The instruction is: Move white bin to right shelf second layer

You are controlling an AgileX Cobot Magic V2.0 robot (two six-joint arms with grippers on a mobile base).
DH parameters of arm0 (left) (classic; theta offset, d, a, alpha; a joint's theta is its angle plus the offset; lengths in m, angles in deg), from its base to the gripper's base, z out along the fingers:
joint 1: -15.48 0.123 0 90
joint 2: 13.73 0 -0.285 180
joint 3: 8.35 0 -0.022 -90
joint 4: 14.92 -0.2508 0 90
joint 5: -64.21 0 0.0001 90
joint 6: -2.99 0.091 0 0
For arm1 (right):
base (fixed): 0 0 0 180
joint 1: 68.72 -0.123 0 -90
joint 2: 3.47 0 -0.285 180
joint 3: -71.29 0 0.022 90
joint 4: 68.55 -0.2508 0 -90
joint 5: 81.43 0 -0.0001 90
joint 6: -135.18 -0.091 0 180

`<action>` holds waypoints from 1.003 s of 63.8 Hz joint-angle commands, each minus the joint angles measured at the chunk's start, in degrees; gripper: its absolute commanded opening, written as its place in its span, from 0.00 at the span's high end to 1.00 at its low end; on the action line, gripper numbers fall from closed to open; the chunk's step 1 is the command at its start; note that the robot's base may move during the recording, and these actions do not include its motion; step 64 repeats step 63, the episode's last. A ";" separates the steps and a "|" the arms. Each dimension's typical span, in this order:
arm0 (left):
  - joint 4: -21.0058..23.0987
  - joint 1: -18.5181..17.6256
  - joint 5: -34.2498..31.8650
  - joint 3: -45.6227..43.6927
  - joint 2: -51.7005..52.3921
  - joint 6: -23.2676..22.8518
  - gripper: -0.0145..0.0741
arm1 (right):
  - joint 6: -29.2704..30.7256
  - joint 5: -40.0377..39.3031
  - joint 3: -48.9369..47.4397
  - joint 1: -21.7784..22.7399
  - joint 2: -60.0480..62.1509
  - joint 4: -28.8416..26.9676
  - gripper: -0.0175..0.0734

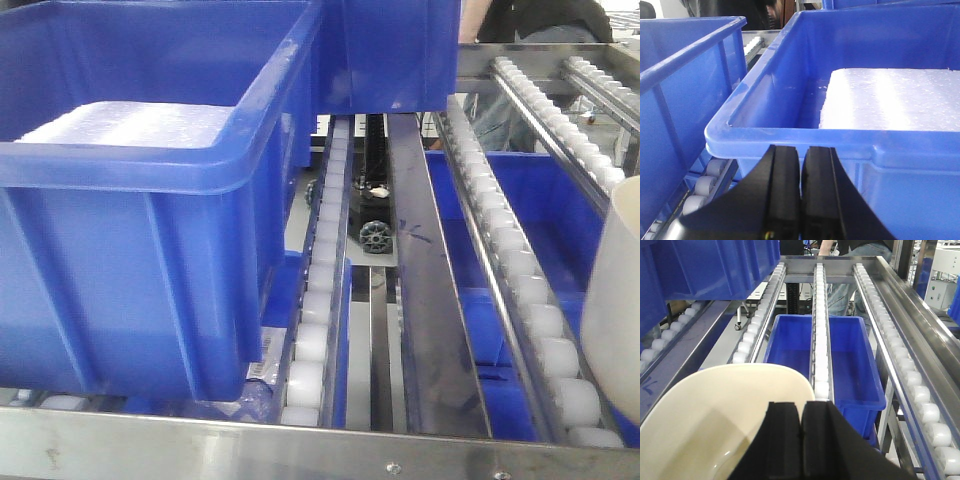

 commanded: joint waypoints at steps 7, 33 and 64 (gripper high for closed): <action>0.35 -0.21 -4.84 2.11 0.75 -0.15 0.74 | 0.50 -4.51 -0.90 -0.08 1.21 0.46 0.74; 0.35 -0.21 -4.84 2.11 0.75 -0.15 0.74 | 0.50 -4.51 -0.90 -0.08 1.21 0.46 0.74; 0.35 -0.21 -4.84 2.11 0.75 -0.15 0.74 | 0.50 -4.51 -0.90 -0.08 1.21 0.46 0.74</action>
